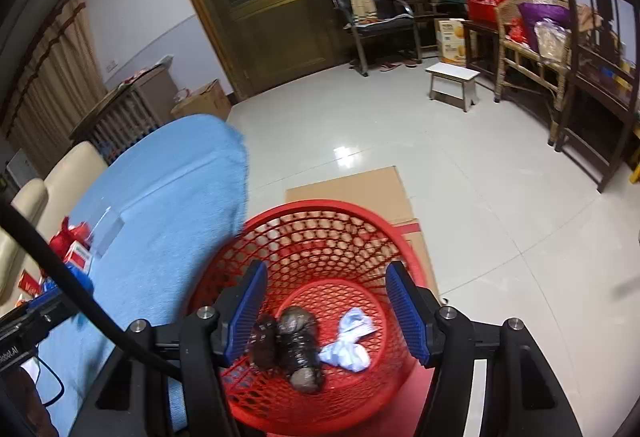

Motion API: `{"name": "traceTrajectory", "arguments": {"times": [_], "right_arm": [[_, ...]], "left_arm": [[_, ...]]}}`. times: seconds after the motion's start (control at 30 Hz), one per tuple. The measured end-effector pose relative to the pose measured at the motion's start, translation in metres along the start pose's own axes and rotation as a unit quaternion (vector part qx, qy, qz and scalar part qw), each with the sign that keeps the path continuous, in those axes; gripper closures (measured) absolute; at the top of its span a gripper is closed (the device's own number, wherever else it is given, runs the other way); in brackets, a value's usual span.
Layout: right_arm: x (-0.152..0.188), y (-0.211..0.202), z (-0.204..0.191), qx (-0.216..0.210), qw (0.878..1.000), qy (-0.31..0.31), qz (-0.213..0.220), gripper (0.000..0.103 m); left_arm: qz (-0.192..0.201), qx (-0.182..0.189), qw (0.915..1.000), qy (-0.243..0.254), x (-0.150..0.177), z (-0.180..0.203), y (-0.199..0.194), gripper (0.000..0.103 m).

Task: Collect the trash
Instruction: 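Return both tools to the table toward the blue plastic bag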

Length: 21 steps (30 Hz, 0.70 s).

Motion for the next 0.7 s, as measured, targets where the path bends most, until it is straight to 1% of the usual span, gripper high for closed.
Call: {"name": "traceTrajectory", "arguments": {"times": [0.17,0.27,0.3,0.37,0.53,0.63,0.7], "right_arm": [[-0.002,-0.002,-0.029,-0.014,1.000,-0.028,-0.001,0.037],[-0.004,-0.003,-0.051,-0.025,0.999,-0.048,-0.003,0.036],[-0.004,-0.003,-0.063,-0.031,0.998,-0.058,-0.003,0.036],[-0.006,-0.004,-0.078,-0.038,0.997,-0.072,-0.002,0.035],[-0.009,-0.007,-0.129,-0.066,0.991,-0.119,0.000,0.034],[-0.009,-0.009,-0.154,-0.079,0.987,-0.141,0.000,0.034],[-0.008,-0.008,-0.172,-0.090,0.984,-0.154,-0.002,0.034]], "left_arm": [[0.025,-0.032,0.9982,-0.045,-0.001,-0.051,-0.019,0.035],[0.044,-0.056,0.9945,-0.077,0.000,-0.092,-0.036,0.035],[0.048,-0.062,0.9934,-0.084,0.001,-0.101,-0.039,0.035],[0.058,-0.077,0.9899,-0.104,0.003,-0.124,-0.047,0.035],[0.073,-0.103,0.9793,-0.158,0.013,-0.179,-0.063,0.035],[0.076,-0.115,0.9724,-0.188,0.022,-0.206,-0.068,0.035],[0.075,-0.121,0.9695,-0.200,0.026,-0.219,-0.068,0.035]]}}
Point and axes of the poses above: each gripper's, at about its wrist camera, not at the fingertips, and y roughly the way its jaws point, z to its right, x to its underside, the point moved 9 cm from there along y, roughly the way its jaws point, and after that the axes turned 11 degrees about -y, right-handed, at the moved point
